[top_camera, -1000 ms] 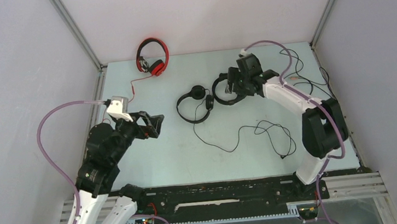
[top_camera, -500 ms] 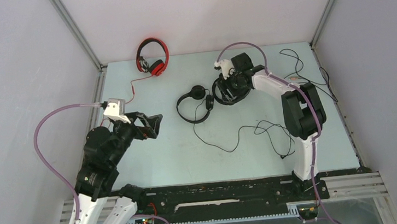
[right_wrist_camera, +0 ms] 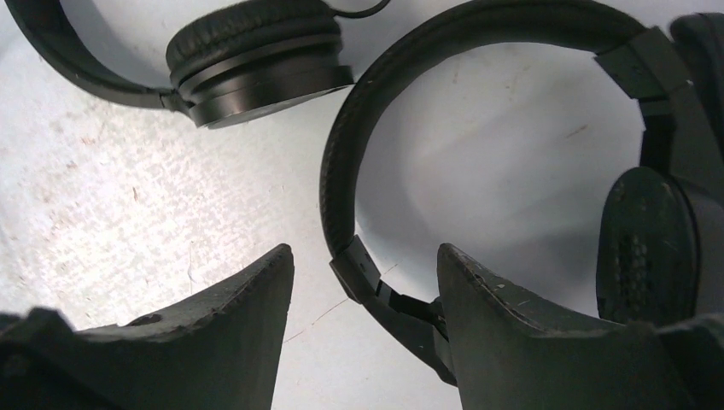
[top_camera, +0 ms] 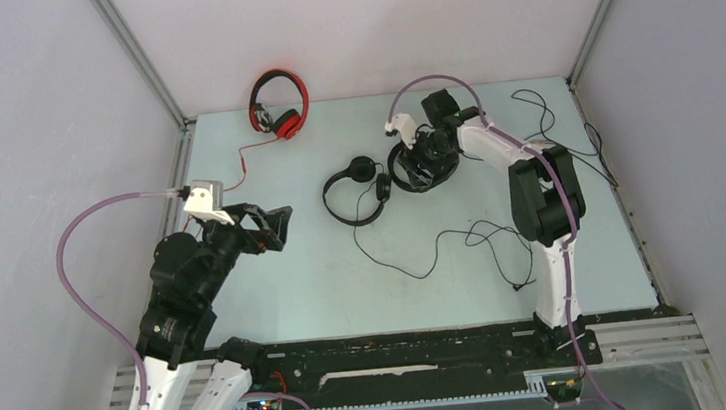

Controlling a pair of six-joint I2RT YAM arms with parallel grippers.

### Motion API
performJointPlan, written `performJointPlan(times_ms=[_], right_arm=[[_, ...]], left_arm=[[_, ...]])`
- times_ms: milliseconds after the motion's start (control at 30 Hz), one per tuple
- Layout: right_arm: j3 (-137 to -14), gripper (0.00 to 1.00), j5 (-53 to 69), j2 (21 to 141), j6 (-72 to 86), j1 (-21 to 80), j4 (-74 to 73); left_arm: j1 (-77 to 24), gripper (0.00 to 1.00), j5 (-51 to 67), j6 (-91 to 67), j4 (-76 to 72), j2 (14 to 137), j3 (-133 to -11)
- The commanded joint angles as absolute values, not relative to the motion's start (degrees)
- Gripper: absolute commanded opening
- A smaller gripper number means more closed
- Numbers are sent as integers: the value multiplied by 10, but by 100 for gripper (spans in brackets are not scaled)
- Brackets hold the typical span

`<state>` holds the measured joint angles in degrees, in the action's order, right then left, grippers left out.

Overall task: Wrap the headphones
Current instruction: Pick up the headphones from the center of the board.

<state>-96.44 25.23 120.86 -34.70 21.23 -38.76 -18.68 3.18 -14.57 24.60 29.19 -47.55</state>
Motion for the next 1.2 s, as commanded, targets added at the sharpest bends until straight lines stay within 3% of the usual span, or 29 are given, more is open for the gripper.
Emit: performJointPlan(times_ms=[0,433,633,800,1000,1167], right_arm=[[-964,65,210,1220,-414,223,-393],[-923,63,172,1233,-445,236,-349],[-900,47,178,1218,-438,237,-314],[-895,22,194,1203,-426,241,-297],[-881,2,173,1125,-416,249,-280],[-871,0,174,1042,-385,261,-277]], left_arm=[[-181,100,35,-151,226,292,-460],[-171,100,38,-148,226,290,-460],[-165,100,39,-149,227,292,-459],[-163,100,37,-150,225,289,-457],[-156,100,32,-158,226,293,-456],[-155,100,25,-166,225,300,-457]])
